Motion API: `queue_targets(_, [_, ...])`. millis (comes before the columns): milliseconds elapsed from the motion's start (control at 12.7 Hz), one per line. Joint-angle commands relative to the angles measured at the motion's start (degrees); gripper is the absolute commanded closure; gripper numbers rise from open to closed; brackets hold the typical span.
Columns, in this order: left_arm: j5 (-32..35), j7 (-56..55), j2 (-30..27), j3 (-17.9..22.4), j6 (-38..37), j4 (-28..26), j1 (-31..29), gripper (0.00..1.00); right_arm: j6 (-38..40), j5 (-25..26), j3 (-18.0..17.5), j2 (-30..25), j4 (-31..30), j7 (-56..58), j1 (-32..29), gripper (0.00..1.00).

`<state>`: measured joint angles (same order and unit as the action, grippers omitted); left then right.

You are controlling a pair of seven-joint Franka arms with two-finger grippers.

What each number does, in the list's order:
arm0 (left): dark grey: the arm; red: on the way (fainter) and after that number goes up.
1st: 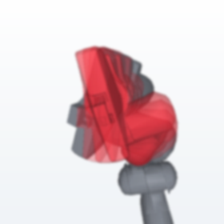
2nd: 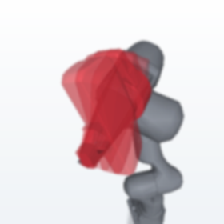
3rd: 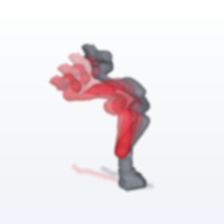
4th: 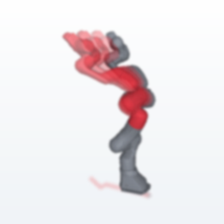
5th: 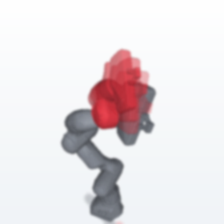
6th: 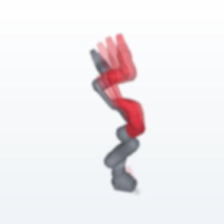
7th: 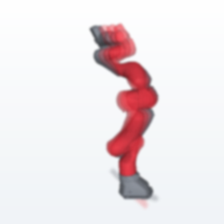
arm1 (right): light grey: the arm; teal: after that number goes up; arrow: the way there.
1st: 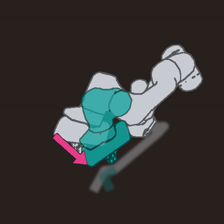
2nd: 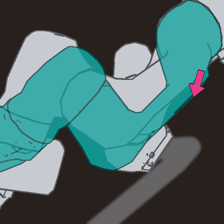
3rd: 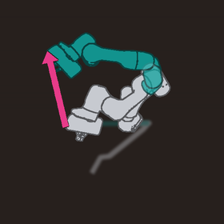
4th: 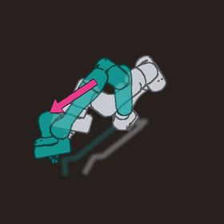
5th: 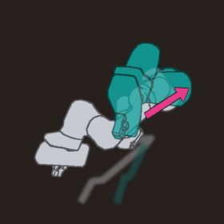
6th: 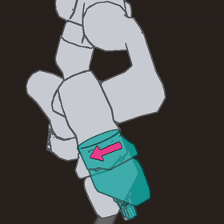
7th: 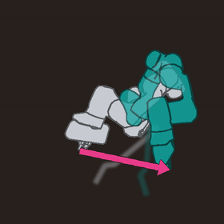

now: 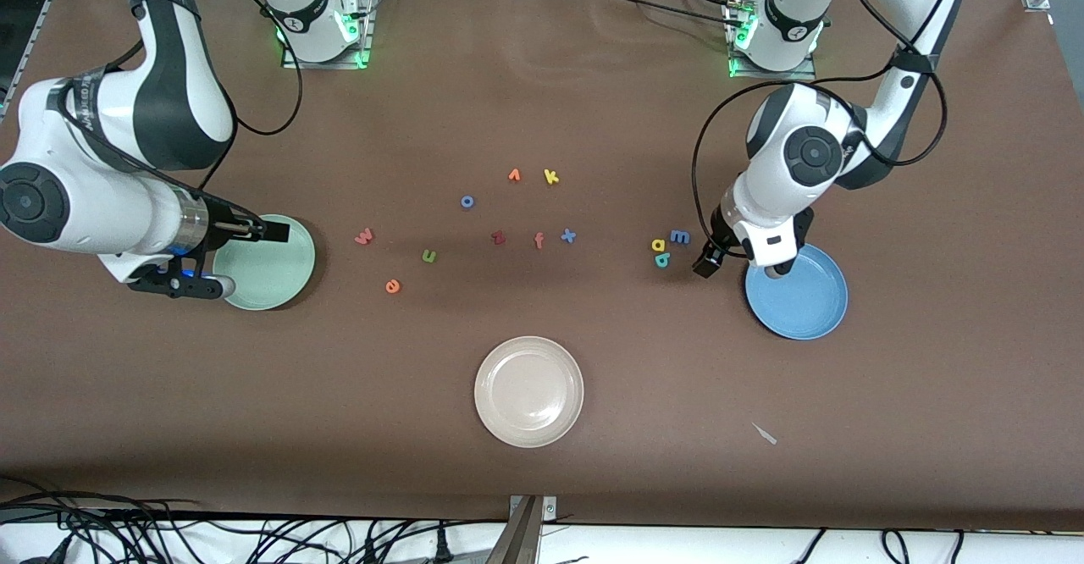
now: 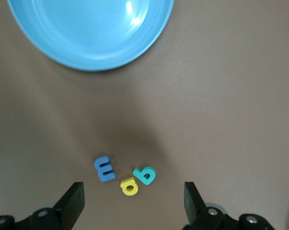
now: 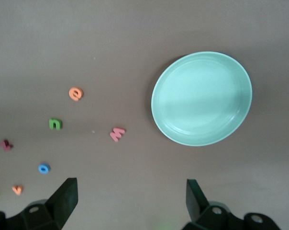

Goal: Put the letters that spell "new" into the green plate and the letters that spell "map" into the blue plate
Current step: 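Reach the pink w and blue m with the right and left grippers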

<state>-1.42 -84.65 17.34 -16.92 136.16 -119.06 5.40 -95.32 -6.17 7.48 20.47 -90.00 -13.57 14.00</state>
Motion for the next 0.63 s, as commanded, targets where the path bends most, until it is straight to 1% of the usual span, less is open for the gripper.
queue_targets(0, [-0.5,-4.6,-2.0,-1.0,5.9,-6.4,0.4,0.22,-7.0,-1.0,-1.3,-3.9,-8.2,-5.8,0.5,0.0])
queue_targets(158, [-0.4,-6.0,-1.8,-1.1,8.9,-9.0,0.9,0.27,-15.0,-0.9,-4.0,-7.2,-15.6,-13.7,0.5,0.0])
queue_targets(395, [1.2,-8.1,-0.3,-1.1,11.6,-11.1,1.6,0.27,-26.6,-0.6,-7.3,-10.1,-26.5,-22.6,0.5,0.0])
queue_targets(553, [2.4,-9.4,2.0,-1.1,13.8,-11.0,1.7,0.27,-34.3,-0.6,-8.0,-11.1,-32.7,-26.6,0.5,0.0])
